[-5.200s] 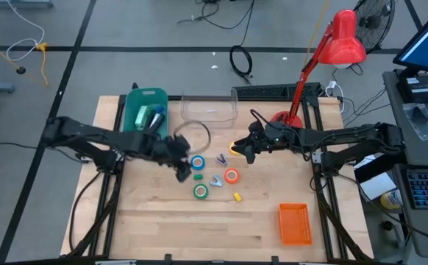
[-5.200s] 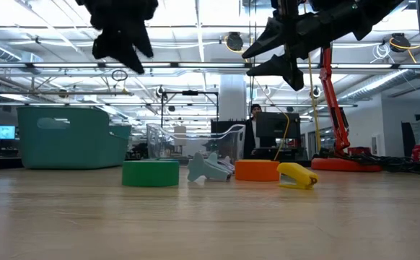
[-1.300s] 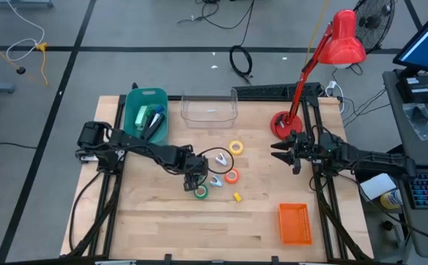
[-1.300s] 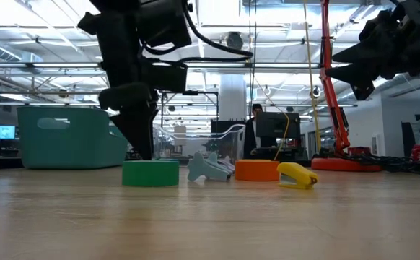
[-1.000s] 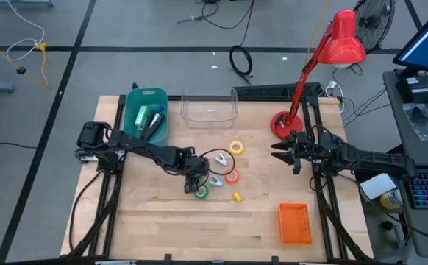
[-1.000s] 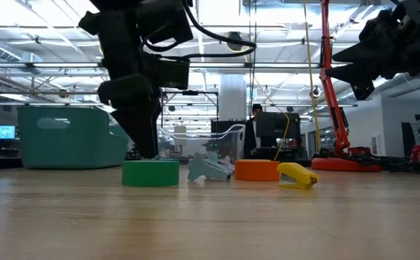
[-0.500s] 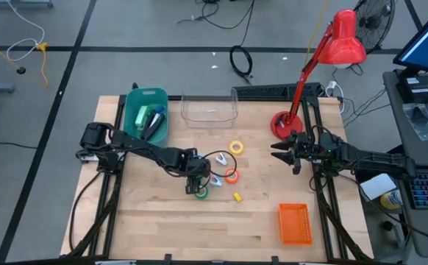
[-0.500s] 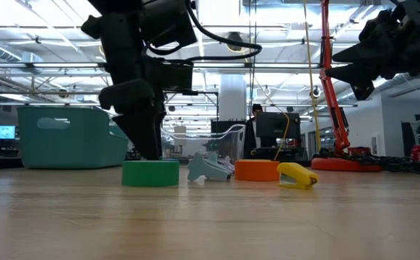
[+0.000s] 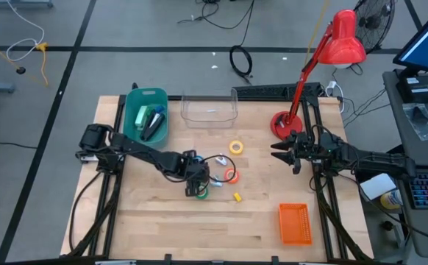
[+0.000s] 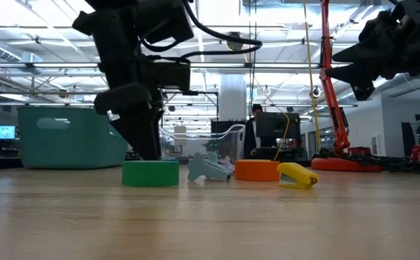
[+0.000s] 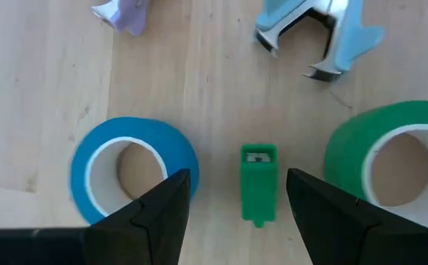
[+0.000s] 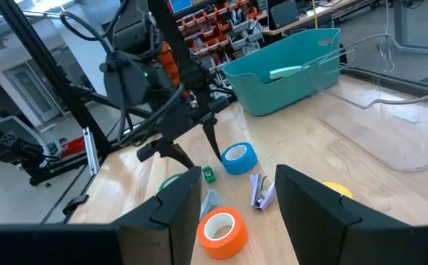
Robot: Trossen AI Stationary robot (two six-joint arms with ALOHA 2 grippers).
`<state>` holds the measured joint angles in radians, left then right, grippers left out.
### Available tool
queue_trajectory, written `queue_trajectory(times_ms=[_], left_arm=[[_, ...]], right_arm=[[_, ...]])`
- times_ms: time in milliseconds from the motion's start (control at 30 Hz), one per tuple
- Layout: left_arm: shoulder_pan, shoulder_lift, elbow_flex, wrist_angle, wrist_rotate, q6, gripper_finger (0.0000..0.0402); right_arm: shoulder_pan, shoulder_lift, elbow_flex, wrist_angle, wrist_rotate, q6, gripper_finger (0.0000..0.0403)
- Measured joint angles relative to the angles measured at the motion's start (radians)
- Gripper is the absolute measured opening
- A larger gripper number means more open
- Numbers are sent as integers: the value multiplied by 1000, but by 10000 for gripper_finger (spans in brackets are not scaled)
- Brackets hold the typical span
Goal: Pick and place Stapler, Stapler remover, tape
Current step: Put the green stapler into the green bin
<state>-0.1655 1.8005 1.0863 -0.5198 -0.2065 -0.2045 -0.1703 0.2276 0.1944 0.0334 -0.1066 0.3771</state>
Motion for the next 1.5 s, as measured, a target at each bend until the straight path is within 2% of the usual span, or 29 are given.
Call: queue_trajectory(times_ms=[300, 600, 767, 1367, 1500], left_arm=[[-14, -11, -1, -2, 12, -14, 222], [-13, -12, -1, -1, 6, -17, 148], [-13, -13, -1, 0, 31, -27, 129], [-12, -6, 1, 10, 24, -53, 127], [-13, -6, 1, 10, 24, -52, 144]], right_arm=[[0, 0, 0, 0, 0, 0, 166], [0, 0, 0, 0, 0, 4, 166], [0, 0, 0, 0, 0, 4, 166], [0, 0, 0, 0, 0, 0, 166], [0, 0, 0, 0, 0, 0, 166]])
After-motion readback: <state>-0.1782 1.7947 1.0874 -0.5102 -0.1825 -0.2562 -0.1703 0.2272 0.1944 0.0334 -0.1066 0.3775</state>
